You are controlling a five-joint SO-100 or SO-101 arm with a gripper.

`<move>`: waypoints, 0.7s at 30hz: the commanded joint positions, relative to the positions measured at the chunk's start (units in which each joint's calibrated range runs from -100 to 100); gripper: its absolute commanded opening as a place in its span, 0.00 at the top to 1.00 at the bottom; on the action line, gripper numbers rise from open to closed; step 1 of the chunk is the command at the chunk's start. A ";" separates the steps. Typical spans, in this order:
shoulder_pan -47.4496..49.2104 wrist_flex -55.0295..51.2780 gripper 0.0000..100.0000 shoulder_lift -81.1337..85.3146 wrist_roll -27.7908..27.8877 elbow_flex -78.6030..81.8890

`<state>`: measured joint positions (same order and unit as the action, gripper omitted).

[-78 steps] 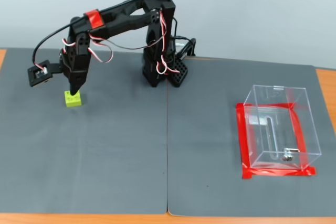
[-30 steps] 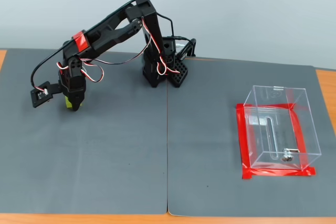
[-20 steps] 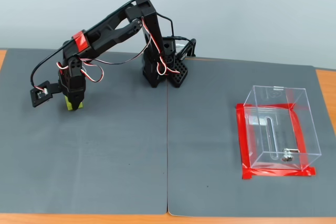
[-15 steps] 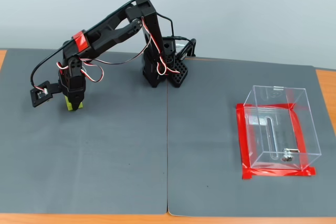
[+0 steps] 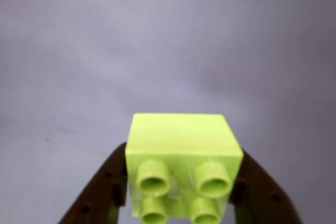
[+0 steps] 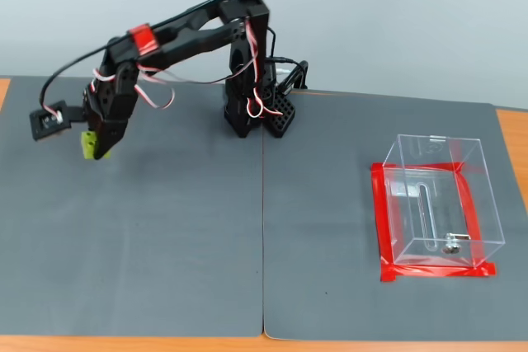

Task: Pick the green lego block and place it into the transparent box

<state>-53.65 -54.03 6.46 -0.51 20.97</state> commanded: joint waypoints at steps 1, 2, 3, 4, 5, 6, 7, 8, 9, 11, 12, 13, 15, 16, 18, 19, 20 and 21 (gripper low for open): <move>1.99 -0.39 0.94 9.10 -0.19 -2.38; 2.51 -0.39 0.94 10.54 -0.19 -2.38; 3.03 -0.39 0.94 11.90 -0.19 -2.38; 3.70 -0.39 0.94 13.17 -0.19 -2.47; 4.60 -0.39 0.94 14.44 -0.19 -2.47; 5.42 -0.39 0.94 15.71 -0.19 -2.47; 6.24 -0.39 0.94 17.07 -0.14 -2.47; 7.06 -0.31 0.94 18.09 -0.09 -2.47; 8.18 -0.22 0.94 19.19 -0.03 -2.47; 11.69 -0.13 0.94 22.24 0.07 -2.47; 13.18 -0.22 0.94 23.26 0.07 -2.47; 14.52 -0.22 0.94 24.11 0.07 -2.47; 17.65 -0.31 0.94 25.89 0.07 -2.47; 19.37 -0.31 0.94 26.82 0.07 -2.47; 24.59 -0.31 0.94 29.45 -0.19 -2.47; 26.46 -0.31 0.94 30.13 -0.19 -2.47; 28.62 -0.31 0.94 30.72 -0.19 -2.47; 30.63 -0.31 0.94 31.23 -0.19 -2.47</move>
<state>-29.85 -54.12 33.81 -0.61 20.97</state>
